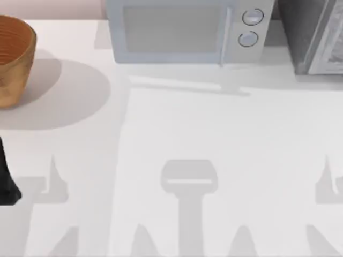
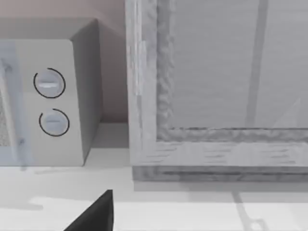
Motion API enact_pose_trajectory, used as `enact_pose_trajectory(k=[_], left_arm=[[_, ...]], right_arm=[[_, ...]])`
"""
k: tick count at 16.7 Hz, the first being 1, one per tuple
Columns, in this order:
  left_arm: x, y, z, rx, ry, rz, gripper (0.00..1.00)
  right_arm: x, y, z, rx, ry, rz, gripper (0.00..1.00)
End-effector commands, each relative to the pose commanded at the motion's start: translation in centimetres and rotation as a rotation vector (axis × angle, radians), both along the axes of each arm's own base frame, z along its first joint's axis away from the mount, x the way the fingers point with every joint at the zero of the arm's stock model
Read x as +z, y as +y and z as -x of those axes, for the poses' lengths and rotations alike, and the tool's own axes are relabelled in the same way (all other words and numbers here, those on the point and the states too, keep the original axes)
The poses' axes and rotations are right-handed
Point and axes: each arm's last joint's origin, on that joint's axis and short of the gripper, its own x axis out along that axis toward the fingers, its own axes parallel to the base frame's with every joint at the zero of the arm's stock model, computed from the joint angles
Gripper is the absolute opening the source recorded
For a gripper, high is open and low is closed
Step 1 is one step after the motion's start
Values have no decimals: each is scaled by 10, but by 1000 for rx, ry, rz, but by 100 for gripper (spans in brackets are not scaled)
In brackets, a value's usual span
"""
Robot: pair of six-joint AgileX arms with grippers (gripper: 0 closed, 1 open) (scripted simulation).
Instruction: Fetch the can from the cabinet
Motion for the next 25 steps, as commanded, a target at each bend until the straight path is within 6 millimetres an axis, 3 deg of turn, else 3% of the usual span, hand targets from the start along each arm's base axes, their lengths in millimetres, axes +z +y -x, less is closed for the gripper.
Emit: enact_pose_trajectory(k=[4, 7, 10, 16, 21, 25], left_arm=[[0, 0, 0, 0, 0, 0, 100], [0, 0, 0, 0, 0, 0, 100], [0, 0, 0, 0, 0, 0, 100], [0, 0, 0, 0, 0, 0, 100], [0, 0, 0, 0, 0, 0, 100], [0, 0, 0, 0, 0, 0, 100]], right_arm=[[8, 0, 0, 0, 5, 0, 100], [38, 2, -1, -1, 22, -1, 100], [91, 4, -8, -3, 31, 0, 100], [228, 14, -44, -4, -4, 0, 100], [302, 29, -96, -3, 2, 1, 100], [338, 41, -129, -1, -7, -1, 100]])
